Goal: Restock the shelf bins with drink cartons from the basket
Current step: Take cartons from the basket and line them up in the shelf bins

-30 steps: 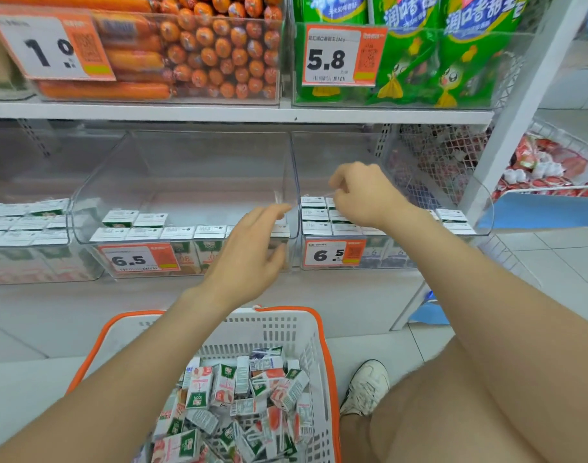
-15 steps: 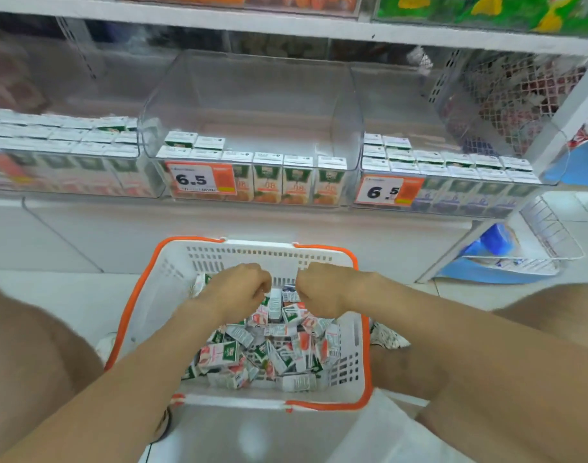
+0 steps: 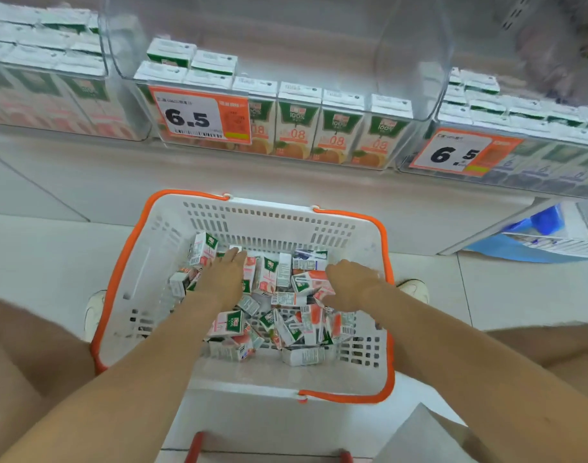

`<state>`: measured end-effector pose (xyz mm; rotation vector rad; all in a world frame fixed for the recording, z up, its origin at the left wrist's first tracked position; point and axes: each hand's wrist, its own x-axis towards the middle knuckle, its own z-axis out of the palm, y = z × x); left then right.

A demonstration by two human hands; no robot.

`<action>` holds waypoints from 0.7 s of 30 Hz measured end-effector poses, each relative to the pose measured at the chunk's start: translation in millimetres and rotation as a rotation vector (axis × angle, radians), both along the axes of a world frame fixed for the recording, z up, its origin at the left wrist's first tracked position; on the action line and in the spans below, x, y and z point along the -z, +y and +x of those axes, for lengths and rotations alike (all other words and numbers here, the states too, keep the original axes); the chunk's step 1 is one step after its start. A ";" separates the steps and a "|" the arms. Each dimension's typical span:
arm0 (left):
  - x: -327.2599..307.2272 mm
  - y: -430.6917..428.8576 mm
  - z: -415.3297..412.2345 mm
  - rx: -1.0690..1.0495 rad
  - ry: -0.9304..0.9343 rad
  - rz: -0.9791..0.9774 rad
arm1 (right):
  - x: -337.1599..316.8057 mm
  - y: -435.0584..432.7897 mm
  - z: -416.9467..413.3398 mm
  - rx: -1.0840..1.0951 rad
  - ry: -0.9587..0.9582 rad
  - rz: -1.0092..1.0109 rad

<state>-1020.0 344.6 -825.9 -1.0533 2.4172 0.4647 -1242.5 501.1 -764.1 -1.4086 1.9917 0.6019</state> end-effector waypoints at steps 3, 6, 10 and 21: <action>20.7 -5.7 3.5 0.023 -0.026 0.035 | 25.5 2.4 8.5 -0.003 0.081 0.006; 30.6 -4.0 2.6 0.030 -0.044 -0.019 | 41.4 3.4 8.5 -0.023 0.144 0.001; 33.9 -2.2 0.5 0.057 -0.083 -0.145 | 41.2 -2.5 1.6 -0.023 0.072 -0.028; 8.0 15.0 11.0 -0.250 0.282 -0.022 | -8.0 -19.8 -3.4 0.243 -0.358 -0.325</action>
